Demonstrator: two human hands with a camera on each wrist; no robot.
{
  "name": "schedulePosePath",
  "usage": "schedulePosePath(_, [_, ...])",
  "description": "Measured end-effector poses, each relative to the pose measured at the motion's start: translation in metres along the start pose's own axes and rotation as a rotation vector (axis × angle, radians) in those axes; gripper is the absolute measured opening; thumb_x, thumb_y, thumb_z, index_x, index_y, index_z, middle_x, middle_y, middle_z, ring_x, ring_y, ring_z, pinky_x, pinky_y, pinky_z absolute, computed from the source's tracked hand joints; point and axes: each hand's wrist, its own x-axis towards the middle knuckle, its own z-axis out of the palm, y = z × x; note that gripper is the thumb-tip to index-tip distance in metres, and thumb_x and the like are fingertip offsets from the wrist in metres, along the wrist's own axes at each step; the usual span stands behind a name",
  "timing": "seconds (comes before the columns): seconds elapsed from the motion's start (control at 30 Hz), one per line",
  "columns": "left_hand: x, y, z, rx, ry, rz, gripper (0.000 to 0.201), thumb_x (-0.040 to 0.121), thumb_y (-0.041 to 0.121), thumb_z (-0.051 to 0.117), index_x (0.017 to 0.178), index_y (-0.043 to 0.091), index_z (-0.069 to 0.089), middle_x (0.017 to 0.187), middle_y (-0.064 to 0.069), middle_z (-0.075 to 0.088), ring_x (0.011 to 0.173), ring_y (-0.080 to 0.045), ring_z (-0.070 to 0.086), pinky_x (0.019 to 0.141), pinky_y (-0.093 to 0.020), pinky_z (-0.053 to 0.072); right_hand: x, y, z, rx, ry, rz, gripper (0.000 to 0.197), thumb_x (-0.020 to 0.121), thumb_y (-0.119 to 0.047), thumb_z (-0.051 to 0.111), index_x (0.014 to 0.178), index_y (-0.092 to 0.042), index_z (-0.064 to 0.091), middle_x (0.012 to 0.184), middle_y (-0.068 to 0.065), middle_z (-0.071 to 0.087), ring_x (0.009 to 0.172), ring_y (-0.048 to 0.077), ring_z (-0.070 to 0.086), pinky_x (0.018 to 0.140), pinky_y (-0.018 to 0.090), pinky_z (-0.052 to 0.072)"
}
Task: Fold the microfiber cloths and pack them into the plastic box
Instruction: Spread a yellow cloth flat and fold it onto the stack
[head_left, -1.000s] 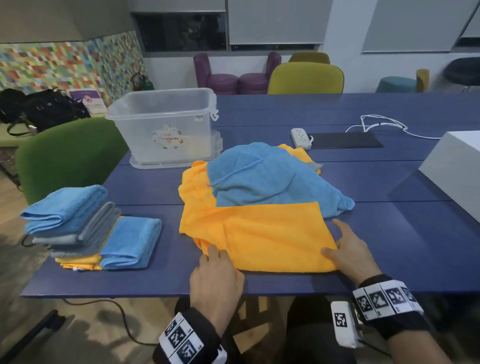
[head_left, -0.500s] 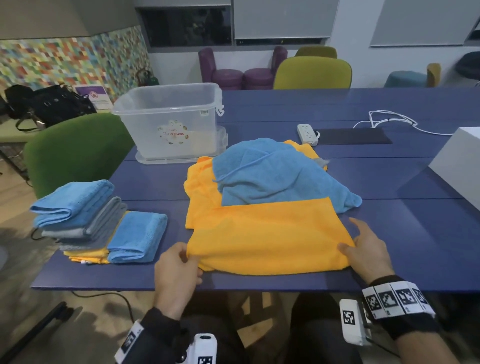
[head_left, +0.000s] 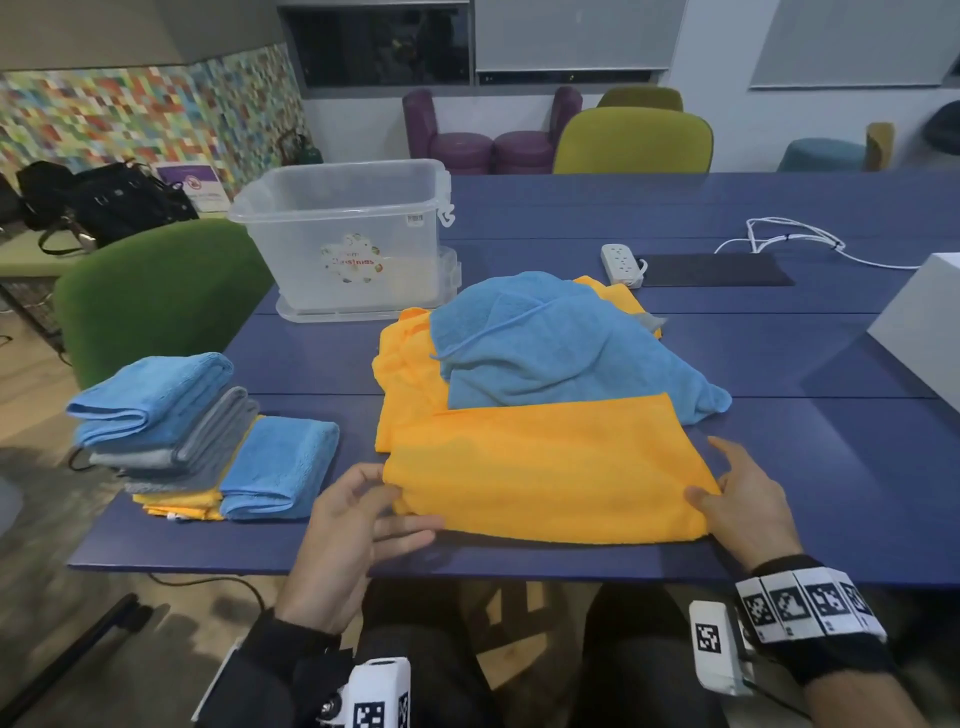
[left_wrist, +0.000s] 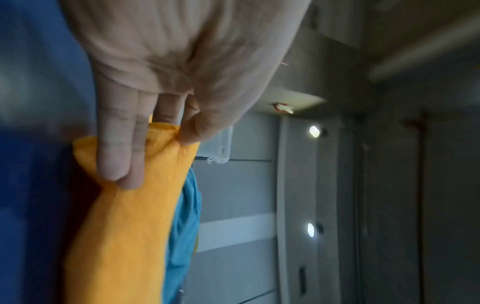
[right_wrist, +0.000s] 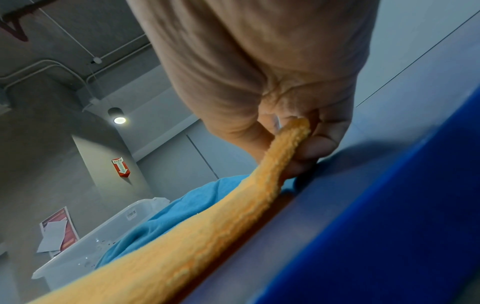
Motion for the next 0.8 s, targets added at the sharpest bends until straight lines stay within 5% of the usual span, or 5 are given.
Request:
schedulePosePath(0.13, [0.005, -0.008, -0.012, 0.378, 0.141, 0.143, 0.007, 0.098, 0.017, 0.067, 0.103, 0.013, 0.070, 0.094, -0.010, 0.076, 0.084, -0.027, 0.075, 0.075, -0.041, 0.063, -0.004, 0.000, -0.004, -0.022, -0.015, 0.005, 0.070, 0.086, -0.023, 0.072, 0.148, -0.029, 0.040, 0.094, 0.012, 0.064, 0.098, 0.034, 0.061, 0.084, 0.048, 0.052])
schedulePosePath(0.37, [0.009, -0.025, -0.025, 0.568, 0.214, 0.039, 0.034, 0.085, -0.006, 0.074, 0.110, 0.014, 0.064, 0.091, -0.021, 0.065, 0.068, -0.031, 0.074, 0.069, -0.047, 0.064, -0.022, -0.007, -0.012, -0.055, -0.058, 0.015, 0.067, 0.088, -0.021, 0.069, 0.148, -0.028, 0.039, 0.086, 0.007, 0.061, 0.089, 0.028, 0.060, 0.078, 0.045, 0.051])
schedulePosePath(0.53, [0.002, -0.031, -0.028, 0.749, 0.260, 0.103, 0.039, 0.084, -0.005, 0.073, 0.114, 0.018, 0.063, 0.098, -0.009, 0.060, 0.072, -0.026, 0.072, 0.064, -0.040, 0.063, -0.041, -0.011, -0.020, -0.082, -0.048, -0.020, 0.068, 0.089, -0.014, 0.069, 0.150, -0.023, 0.039, 0.081, 0.005, 0.061, 0.082, 0.021, 0.058, 0.072, 0.040, 0.046])
schedulePosePath(0.67, [-0.001, -0.041, -0.022, 1.114, 0.312, 0.385, 0.039, 0.089, 0.035, 0.074, 0.124, 0.023, 0.060, 0.118, 0.002, 0.050, 0.098, -0.017, 0.059, 0.083, -0.041, 0.053, -0.059, -0.022, -0.022, -0.222, 0.008, -0.059, 0.061, 0.094, -0.038, 0.065, 0.149, -0.021, 0.042, 0.115, 0.008, 0.053, 0.096, 0.029, 0.059, 0.081, 0.044, 0.049])
schedulePosePath(0.8, [0.004, -0.053, -0.008, 1.285, -0.039, 0.763, 0.073, 0.086, 0.071, 0.065, 0.142, 0.027, 0.050, 0.160, 0.003, 0.030, 0.151, -0.021, 0.024, 0.120, -0.046, 0.029, -0.078, -0.042, -0.008, -0.347, 0.137, -0.353, 0.066, 0.091, -0.065, 0.052, 0.142, -0.022, 0.051, 0.144, 0.009, 0.041, 0.125, 0.033, 0.048, 0.096, 0.052, 0.049])
